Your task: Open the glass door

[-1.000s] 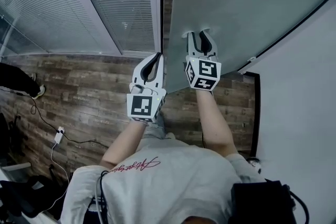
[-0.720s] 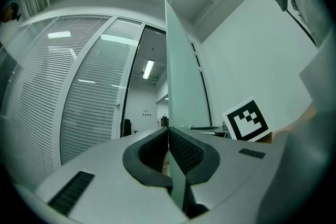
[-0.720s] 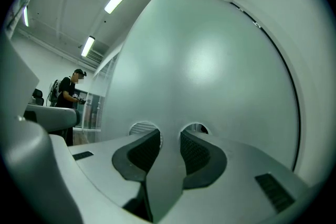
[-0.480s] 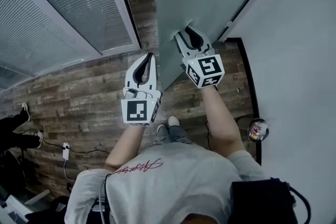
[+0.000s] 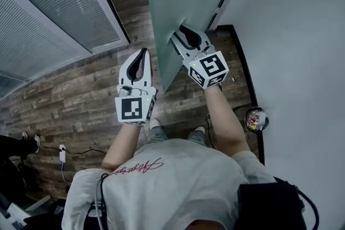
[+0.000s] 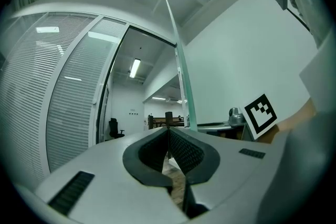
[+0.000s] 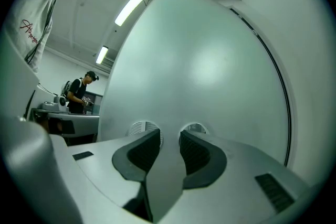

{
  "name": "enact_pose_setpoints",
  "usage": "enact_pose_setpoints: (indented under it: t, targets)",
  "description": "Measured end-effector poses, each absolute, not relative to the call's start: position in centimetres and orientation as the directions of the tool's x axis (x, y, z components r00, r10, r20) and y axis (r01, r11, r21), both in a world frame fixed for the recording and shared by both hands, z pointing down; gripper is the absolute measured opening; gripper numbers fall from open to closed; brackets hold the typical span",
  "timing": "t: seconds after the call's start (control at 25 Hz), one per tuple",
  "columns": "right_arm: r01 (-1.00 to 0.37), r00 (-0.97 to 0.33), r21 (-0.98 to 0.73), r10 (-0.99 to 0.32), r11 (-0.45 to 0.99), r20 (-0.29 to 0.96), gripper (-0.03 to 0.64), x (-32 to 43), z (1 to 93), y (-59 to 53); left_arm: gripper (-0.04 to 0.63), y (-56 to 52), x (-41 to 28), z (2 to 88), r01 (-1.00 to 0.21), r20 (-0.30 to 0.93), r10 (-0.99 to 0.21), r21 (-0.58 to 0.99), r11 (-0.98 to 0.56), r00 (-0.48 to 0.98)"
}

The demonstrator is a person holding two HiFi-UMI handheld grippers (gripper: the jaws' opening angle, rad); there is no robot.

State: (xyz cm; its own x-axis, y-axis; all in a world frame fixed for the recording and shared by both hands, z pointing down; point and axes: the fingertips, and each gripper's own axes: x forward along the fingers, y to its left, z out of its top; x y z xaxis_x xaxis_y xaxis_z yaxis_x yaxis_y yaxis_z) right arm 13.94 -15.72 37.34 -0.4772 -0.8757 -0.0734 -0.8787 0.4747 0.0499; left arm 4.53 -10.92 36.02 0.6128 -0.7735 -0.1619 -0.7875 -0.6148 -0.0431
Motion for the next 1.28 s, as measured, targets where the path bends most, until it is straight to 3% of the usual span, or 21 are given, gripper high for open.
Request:
enact_pose_setpoints:
  t: [0.28,0.6,1.12,1.28]
  targets:
    - [-0.833,-0.553,0.061,-0.832,0.55,-0.049,0.127,14.7,36.0,-13.6,0.017,-9.2,6.5,35.2,-0.795,-0.149,-0.785,-0.017,-0.606,0.601]
    - [-0.802,-0.596,0.076,-0.803,0.592,-0.031,0.128,20.4,36.3,-8.0,0.017,-4.9,12.5,35.5,-0.792,-0.15,-0.782,-0.004,-0.611,0.604]
    - [-0.75,-0.661,0.113,-0.745,0.652,-0.091,0.141,31.2,36.7,0.8,0.017,0.3,23.9,36.2,-0.672,-0.141,-0.663,-0.015,-0.741,0.735]
    - [-0.751,-0.66,0.114,-0.746,0.651,-0.089,0.106,35.0,36.8,3.1,0.017,0.9,27.1,36.7,-0.631,-0.129,-0.624,-0.015,-0.776,0.771]
